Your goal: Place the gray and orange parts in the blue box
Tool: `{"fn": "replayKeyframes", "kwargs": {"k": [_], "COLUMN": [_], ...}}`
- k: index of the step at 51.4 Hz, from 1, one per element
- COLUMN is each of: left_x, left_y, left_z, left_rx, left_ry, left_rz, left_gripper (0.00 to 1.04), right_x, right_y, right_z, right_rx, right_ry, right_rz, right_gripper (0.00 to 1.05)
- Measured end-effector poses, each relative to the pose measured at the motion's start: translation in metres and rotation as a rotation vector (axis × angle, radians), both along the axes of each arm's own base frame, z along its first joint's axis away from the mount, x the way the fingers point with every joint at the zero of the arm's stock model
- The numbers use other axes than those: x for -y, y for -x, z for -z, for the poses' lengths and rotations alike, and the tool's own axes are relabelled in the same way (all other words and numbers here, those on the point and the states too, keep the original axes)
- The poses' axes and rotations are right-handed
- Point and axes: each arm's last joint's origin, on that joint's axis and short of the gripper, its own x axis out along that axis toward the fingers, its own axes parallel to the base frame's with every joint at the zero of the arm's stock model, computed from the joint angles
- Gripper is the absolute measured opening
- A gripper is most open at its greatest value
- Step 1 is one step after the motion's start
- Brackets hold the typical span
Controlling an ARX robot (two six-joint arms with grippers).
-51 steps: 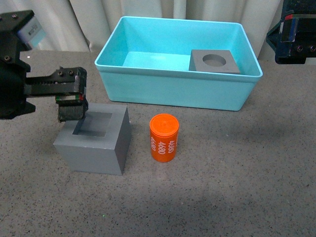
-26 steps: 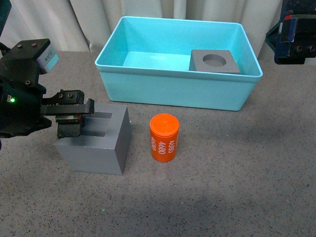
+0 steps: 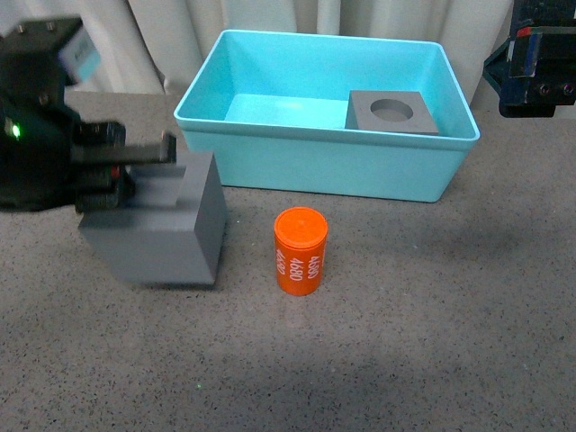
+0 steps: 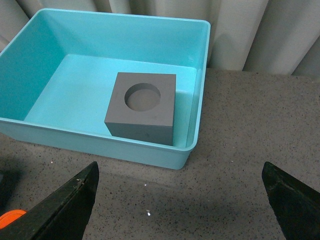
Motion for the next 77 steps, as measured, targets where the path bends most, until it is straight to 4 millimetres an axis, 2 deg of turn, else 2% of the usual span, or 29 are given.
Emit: {"fn": "replayKeyframes", "kwargs": {"k": [7, 12, 18, 22, 29, 46, 55, 77], "left_x": [0.016, 0.026, 0.037, 0.046, 0.053, 0.047, 0.05, 0.051], "left_y": [-0.013, -0.025, -0.04, -0.06, -0.093, -0.139, -0.148, -0.156], "left_z": [-0.047, -0.069, -0.085, -0.091, -0.078, -0.038, -0.028, -0.002], "left_rx": [0.138, 0.2, 0.251, 0.28, 0.271, 0.205, 0.188, 0.119], "left_ry": [0.067, 0.103, 0.118, 0.123, 0.107, 0.054, 0.032, 0.009], "left_rz": [0.019, 0.03, 0.046, 0.058, 0.049, 0.025, 0.03, 0.019], "left_gripper": [0.18, 0.18, 0.18, 0.18, 0.18, 0.18, 0.18, 0.18], "right_x": [0.0, 0.0, 0.0, 0.0, 0.0, 0.0, 0.0, 0.0], "right_y": [0.0, 0.0, 0.0, 0.0, 0.0, 0.0, 0.0, 0.0], "right_z": [0.0, 0.0, 0.0, 0.0, 0.0, 0.0, 0.0, 0.0], "right_rx": [0.0, 0.0, 0.0, 0.0, 0.0, 0.0, 0.0, 0.0], "right_ry": [0.0, 0.0, 0.0, 0.0, 0.0, 0.0, 0.0, 0.0], "right_rz": [0.0, 0.0, 0.0, 0.0, 0.0, 0.0, -0.001, -0.001], "right_gripper": [0.95, 0.95, 0.95, 0.95, 0.95, 0.95, 0.95, 0.95]}}
